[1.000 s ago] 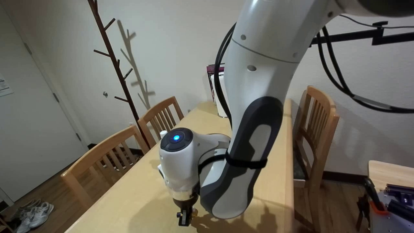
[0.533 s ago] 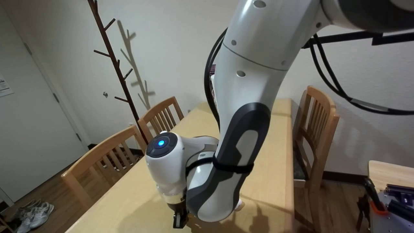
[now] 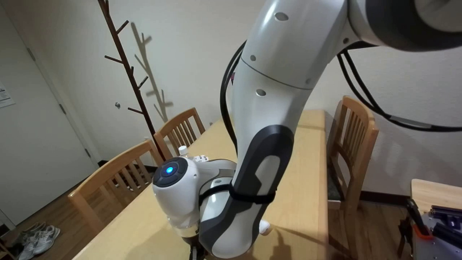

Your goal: Move the chapstick to the left

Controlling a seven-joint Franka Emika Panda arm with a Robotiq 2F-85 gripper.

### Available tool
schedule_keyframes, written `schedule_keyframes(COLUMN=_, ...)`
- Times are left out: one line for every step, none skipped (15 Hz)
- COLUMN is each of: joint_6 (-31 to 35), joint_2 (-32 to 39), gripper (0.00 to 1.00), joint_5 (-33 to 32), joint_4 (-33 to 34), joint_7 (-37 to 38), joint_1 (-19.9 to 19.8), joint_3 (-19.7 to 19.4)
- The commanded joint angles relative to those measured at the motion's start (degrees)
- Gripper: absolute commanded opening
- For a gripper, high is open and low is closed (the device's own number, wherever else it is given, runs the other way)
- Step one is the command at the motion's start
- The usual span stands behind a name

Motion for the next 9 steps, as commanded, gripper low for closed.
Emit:
schedule_keyframes(joint_6=-3.0, joint_2=1.6, gripper=0.44, joint_5=0.9, joint_4=2.4, joint_7=-1.5, joint_1=-0.9, joint_3=1.1)
schedule_keyframes(joint_6=-3.2, joint_2=1.7, gripper=0.5, joint_5=1.2, joint_4=2.6, joint_7=-1.6, joint_1=-1.2, joint_3=1.4)
schedule_keyframes(joint_6=-3.7, joint_2=1.7, gripper=0.55, joint_5=1.1, joint_4=2.8, joint_7=-1.5, joint_1=-1.2, joint_3=1.3)
schedule_keyframes(joint_6=-4.1, joint_2=1.8, gripper=0.63, joint_5=0.9, joint_4=3.1, joint_7=-1.1, joint_1=-1.1, joint_3=1.1)
schedule_keyframes(joint_6=-4.4, joint_2=1.8, gripper=0.68, joint_5=0.9, joint_4=3.3, joint_7=-1.0, joint_1=-1.2, joint_3=1.1)
schedule_keyframes(joint_6=-4.7, joint_2=1.9, gripper=0.74, joint_5=0.4, joint_4=3.6, joint_7=-0.6, joint_1=-0.8, joint_3=0.7)
schedule_keyframes(joint_6=-4.7, joint_2=1.9, gripper=0.82, joint_5=0.4, joint_4=3.7, joint_7=-0.6, joint_1=-0.8, joint_3=0.7)
schedule_keyframes(joint_6=-4.7, joint_2=1.9, gripper=0.87, joint_5=0.2, joint_4=3.8, joint_7=-0.5, joint_1=-0.7, joint_3=0.6)
schedule_keyframes(joint_6=-4.7, joint_2=1.9, gripper=0.95, joint_5=0.3, joint_4=3.7, joint_7=-0.6, joint_1=-0.8, joint_3=0.7)
